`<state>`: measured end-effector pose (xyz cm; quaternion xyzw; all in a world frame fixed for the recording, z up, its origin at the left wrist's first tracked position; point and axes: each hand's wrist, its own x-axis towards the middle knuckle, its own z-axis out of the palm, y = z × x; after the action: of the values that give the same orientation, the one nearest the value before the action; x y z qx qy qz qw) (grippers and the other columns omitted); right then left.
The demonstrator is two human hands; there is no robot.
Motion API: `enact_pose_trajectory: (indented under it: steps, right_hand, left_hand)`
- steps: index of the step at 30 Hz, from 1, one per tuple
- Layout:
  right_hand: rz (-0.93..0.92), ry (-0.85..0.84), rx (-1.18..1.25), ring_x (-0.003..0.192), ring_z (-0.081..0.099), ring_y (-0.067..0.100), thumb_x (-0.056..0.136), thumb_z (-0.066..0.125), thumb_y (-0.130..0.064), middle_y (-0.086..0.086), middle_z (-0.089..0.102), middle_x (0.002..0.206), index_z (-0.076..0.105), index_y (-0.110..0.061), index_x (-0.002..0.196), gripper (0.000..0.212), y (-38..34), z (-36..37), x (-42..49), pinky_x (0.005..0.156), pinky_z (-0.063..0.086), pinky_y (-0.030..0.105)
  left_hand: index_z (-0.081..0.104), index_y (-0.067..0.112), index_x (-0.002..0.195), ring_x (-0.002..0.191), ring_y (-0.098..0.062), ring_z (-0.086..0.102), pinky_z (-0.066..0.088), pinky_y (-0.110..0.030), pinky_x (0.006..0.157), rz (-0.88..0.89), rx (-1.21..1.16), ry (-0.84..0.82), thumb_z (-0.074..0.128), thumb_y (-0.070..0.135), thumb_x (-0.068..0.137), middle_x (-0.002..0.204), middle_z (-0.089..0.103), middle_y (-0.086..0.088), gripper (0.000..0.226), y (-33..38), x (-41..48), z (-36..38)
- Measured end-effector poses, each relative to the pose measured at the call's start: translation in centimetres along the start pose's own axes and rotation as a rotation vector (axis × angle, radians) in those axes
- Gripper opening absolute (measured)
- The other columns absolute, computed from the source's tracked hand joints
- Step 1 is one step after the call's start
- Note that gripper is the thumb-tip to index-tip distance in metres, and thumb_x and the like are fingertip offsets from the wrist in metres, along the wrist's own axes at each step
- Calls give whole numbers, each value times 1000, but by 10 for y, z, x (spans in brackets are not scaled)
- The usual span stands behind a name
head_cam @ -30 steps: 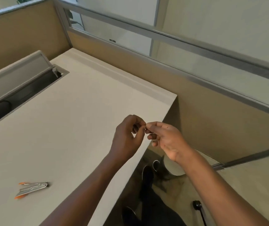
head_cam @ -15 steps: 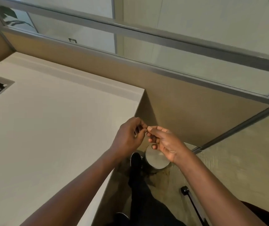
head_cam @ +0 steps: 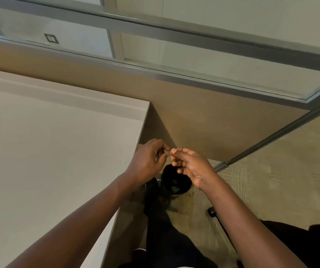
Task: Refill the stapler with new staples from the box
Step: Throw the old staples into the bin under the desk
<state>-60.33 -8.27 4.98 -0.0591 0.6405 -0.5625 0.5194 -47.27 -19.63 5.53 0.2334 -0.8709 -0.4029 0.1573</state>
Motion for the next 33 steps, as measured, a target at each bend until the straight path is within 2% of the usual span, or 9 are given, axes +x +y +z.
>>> enact_pose_trajectory:
  steps: [5, 9, 16, 20, 25, 29, 33]
  right_hand:
    - [10, 53, -52, 58, 59, 6, 96, 69, -20, -6, 69, 70, 71, -16, 90, 8, 7, -9, 17, 49, 41, 20]
    - [49, 149, -85, 59, 58, 8, 97, 67, -20, -1, 67, 76, 69, -14, 92, 9, 21, -18, 36, 50, 41, 22]
    - [279, 340, 17, 60, 58, 8, 97, 63, -20, -2, 66, 78, 67, -16, 97, 5, 62, -30, 81, 48, 44, 22]
    - [364, 403, 54, 67, 58, 11, 99, 62, -20, -1, 66, 83, 67, -18, 88, 12, 84, -37, 103, 55, 44, 25]
    - [442, 513, 84, 66, 57, 13, 100, 59, -18, 1, 65, 80, 65, -12, 88, 15, 106, -48, 121, 56, 46, 28]
    - [485, 559, 130, 68, 56, 14, 101, 56, -17, 3, 65, 84, 66, -9, 101, 13, 116, -54, 131, 58, 45, 28]
    - [497, 591, 147, 69, 58, 15, 101, 55, -15, 5, 67, 89, 68, -4, 114, 21, 123, -60, 138, 60, 46, 29]
  left_hand:
    - [69, 17, 103, 78, -9, 61, 55, -30, 68, -8, 35, -43, 68, 17, 94, 93, 64, 4, 9, -13, 14, 10]
    - [68, 21, 103, 76, -6, 59, 48, -21, 63, -12, 117, -87, 68, 22, 94, 93, 62, 7, 9, -29, 26, 19]
    - [66, 21, 105, 78, -10, 55, 38, -16, 60, 57, 287, -240, 64, 25, 94, 93, 56, 9, 12, -58, 45, 31]
    - [67, 18, 107, 83, -16, 59, 49, -28, 67, 117, 333, -289, 62, 24, 95, 101, 65, 1, 14, -62, 57, 43]
    - [68, 14, 109, 88, -22, 61, 48, -30, 71, 158, 368, -338, 60, 23, 96, 104, 66, -5, 18, -68, 61, 47]
    - [67, 13, 111, 93, -24, 61, 53, -38, 76, 190, 387, -369, 58, 23, 97, 106, 66, -6, 20, -71, 61, 47]
    - [67, 14, 110, 92, -23, 60, 54, -40, 77, 185, 381, -366, 57, 24, 98, 104, 66, -4, 19, -71, 60, 47]
